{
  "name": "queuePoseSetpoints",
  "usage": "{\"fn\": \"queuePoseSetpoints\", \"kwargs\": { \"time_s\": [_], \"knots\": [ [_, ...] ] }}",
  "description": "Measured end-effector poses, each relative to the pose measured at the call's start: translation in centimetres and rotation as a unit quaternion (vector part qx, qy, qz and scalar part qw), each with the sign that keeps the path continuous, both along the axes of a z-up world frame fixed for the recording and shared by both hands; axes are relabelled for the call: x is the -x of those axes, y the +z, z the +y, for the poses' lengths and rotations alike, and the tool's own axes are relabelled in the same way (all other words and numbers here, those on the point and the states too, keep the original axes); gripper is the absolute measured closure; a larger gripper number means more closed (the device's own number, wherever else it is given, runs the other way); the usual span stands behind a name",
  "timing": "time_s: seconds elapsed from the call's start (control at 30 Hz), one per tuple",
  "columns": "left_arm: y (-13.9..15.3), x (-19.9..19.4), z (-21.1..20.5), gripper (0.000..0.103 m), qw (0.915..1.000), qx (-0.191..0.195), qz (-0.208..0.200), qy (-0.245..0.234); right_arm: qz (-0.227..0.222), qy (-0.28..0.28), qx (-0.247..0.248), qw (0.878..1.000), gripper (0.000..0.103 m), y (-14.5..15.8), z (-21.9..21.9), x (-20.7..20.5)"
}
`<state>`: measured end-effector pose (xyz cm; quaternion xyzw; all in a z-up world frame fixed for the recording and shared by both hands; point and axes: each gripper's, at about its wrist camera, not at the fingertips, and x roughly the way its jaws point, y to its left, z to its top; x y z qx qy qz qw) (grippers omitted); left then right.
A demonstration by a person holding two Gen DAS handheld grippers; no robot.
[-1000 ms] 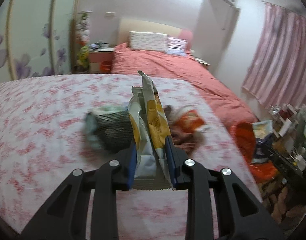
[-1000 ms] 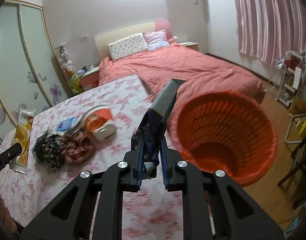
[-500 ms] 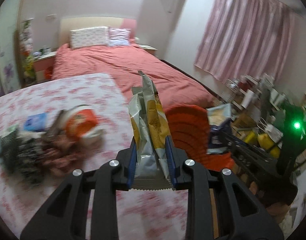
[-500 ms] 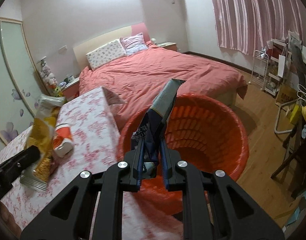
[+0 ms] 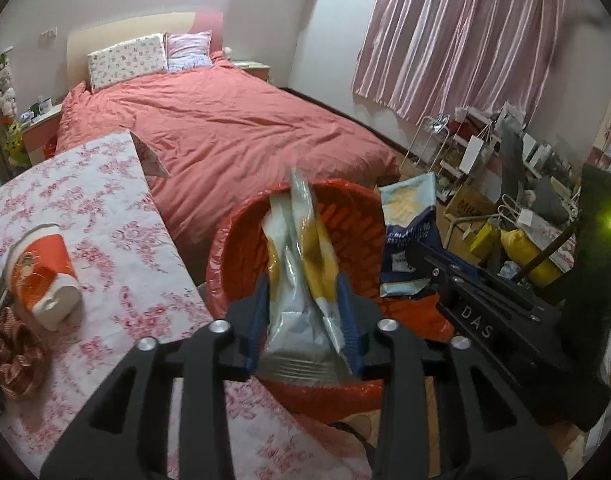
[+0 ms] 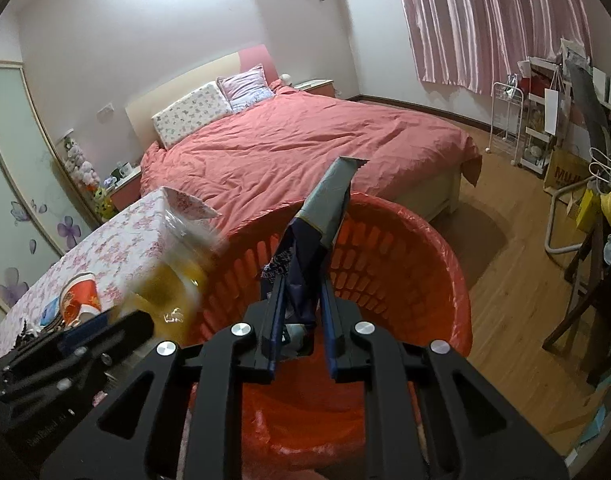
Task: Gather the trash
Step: 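Carry both items to the orange basket and open both tools to drop them, then return to the bed and grasp the red-white paper cup with the right tool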
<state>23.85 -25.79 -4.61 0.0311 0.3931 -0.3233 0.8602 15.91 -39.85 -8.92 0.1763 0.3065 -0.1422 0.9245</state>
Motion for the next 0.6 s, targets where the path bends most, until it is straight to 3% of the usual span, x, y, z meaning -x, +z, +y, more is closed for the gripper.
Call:
{"fn": "queuePoseSetpoints", "kwargs": {
  "time_s": [0.2,0.4,0.6],
  "knots": [
    [-1.0,-0.8,1.0,0.047,0.9997,-0.014,0.009,0.02,0.011,-0.01,-0.004,1.0,0.06,-0.7,-0.8,0.4],
    [-0.6,0.1,4.1,0.036,0.9981,-0.034,-0.007,0.05,0.016,-0.015,0.003,1.0,0.057,0.2,-0.7,1.0],
    [0.3,1.2,8.8,0.031,0.9939,-0.051,-0.03,0.093,0.017,0.005,0.016,1.0,0.055,1.3,2.0,0.7]
  ]
}}
